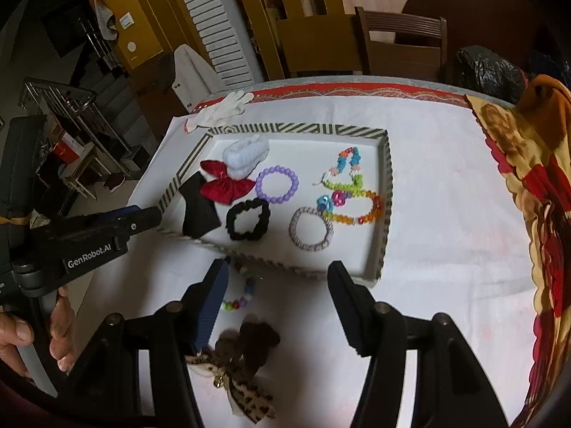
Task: Organize jewelry
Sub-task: 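Move both open tools back over the remaining jewelry, then grasp the leopard bow with the right tool while the left tool grasps the rainbow bracelet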
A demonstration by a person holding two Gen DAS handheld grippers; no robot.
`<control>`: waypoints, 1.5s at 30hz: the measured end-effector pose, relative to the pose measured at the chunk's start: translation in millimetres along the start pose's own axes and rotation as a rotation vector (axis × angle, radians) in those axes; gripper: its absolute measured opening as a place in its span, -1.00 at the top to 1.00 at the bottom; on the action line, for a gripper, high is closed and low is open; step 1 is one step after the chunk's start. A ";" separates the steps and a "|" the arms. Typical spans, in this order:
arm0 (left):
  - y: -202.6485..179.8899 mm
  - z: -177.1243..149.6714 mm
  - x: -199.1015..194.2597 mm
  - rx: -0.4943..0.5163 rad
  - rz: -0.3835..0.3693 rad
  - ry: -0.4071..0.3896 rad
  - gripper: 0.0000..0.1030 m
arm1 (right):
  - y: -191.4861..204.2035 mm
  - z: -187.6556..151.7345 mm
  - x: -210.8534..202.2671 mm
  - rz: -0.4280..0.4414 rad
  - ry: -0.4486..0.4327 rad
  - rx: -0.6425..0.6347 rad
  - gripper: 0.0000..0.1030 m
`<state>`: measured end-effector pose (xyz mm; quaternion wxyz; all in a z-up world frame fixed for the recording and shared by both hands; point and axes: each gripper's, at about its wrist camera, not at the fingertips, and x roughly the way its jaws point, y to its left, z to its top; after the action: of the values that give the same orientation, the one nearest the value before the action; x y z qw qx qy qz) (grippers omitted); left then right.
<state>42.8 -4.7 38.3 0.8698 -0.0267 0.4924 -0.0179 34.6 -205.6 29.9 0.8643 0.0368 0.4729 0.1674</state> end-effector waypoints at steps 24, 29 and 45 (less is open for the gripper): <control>16.7 -70.4 -23.6 0.008 -0.112 0.068 0.77 | -3.5 -75.8 -9.3 -0.028 0.072 0.024 -0.22; 24.0 -75.3 -15.5 -0.015 -0.139 0.103 0.77 | -1.3 -84.5 10.0 -0.023 0.105 0.033 -0.22; 17.4 -63.8 37.9 -0.086 -0.153 0.177 0.77 | 21.1 -88.1 79.0 0.002 0.196 -0.069 0.54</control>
<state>7.7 8.7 -28.0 0.8172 -0.0999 0.5639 -0.0652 -4.6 -168.4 -77.4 0.8145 -0.0091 0.5490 0.1872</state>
